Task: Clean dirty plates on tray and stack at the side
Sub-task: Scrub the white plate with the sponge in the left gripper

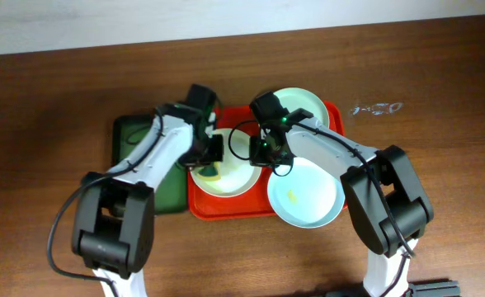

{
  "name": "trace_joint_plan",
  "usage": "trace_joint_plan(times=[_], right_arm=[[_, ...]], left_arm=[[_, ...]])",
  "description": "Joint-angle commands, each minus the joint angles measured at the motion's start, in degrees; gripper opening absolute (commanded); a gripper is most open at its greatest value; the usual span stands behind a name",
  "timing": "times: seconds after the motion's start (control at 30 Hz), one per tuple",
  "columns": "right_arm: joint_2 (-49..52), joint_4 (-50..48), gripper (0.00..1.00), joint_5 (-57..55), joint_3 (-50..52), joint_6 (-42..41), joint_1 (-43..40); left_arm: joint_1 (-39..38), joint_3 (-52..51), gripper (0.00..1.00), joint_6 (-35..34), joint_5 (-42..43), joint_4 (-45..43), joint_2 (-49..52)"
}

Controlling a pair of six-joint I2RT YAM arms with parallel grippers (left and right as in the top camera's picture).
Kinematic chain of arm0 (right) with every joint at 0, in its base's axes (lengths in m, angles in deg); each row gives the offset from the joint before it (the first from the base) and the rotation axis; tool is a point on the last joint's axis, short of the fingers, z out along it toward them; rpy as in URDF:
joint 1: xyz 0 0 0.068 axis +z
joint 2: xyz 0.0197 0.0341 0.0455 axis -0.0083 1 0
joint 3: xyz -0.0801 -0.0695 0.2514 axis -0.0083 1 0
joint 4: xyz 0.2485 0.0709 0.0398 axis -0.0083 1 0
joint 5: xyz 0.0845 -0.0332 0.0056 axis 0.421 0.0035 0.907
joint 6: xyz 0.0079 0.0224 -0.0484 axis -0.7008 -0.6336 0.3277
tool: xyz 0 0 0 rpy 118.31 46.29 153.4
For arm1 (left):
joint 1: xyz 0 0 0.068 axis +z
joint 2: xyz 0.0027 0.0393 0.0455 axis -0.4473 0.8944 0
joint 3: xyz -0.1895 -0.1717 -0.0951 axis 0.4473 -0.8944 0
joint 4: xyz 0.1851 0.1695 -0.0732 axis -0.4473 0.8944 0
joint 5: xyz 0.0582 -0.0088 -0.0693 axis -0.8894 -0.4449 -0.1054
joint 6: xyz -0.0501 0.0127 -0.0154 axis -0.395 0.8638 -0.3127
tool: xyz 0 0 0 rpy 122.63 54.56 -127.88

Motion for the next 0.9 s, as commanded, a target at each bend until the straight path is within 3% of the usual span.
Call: trace_joint_plan(times=[0.0, 0.1, 0.3, 0.37, 0.6, 0.87], right_arm=[[-0.22, -0.22, 0.04, -0.09, 0.2, 0.15, 0.59], [-0.22, -0.24, 0.04, -0.09, 0.2, 0.15, 0.59], [-0.22, -0.22, 0.04, -0.04, 0.2, 0.13, 0.59], [-0.22, -0.22, 0.04, -0.07, 0.2, 0.15, 0.59], [-0.22, -0.24, 0.04, -0.07, 0.2, 0.13, 0.57], [-0.22, -0.24, 0.04, -0.07, 0.2, 0.13, 0.57]], left_arm=[[-1.95, -4.17, 0.0, -5.14, -5.75, -2.19, -0.7], [-2.16, -7.28, 0.0, -6.29, -5.16, -5.09, -0.7], [-2.95, -9.07, 0.0, -3.63, 15.61, -11.28, -0.7], [-2.91, -8.07, 0.0, -3.48, 16.59, -11.76, -1.09], [-2.64, 0.63, 0.0, -3.48, -4.59, -4.37, -3.98], [-3.93, 0.57, 0.0, -3.52, -8.41, -5.2, 4.15]])
